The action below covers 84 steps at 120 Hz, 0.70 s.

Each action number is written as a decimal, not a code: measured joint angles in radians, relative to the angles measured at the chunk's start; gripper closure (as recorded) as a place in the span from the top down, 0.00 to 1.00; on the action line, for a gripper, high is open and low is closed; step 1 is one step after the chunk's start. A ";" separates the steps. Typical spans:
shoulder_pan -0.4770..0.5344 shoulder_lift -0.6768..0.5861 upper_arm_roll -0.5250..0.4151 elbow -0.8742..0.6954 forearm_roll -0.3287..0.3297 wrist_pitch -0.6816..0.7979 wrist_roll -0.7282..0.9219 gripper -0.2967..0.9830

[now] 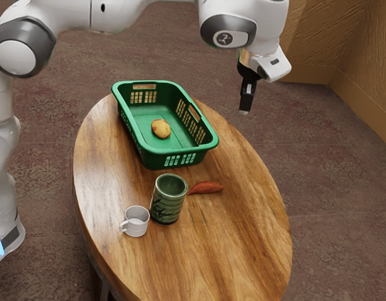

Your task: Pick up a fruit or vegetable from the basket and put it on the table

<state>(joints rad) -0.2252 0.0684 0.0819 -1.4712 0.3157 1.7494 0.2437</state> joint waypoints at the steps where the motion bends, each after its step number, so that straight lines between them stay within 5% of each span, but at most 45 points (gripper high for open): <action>1: -0.002 -0.001 0.001 0.000 0.000 0.000 0.000 0.77; 58: -0.018 -0.012 0.003 -0.026 -0.048 -0.025 -0.031 0.77; 72: -0.033 -0.183 0.022 -0.293 -0.069 -0.019 -0.078 0.77; 84: 0.147 -0.326 0.007 -0.459 -0.080 0.010 -0.111 0.77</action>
<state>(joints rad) -0.0784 -0.2577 0.0893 -1.9300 0.2359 1.7596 0.1323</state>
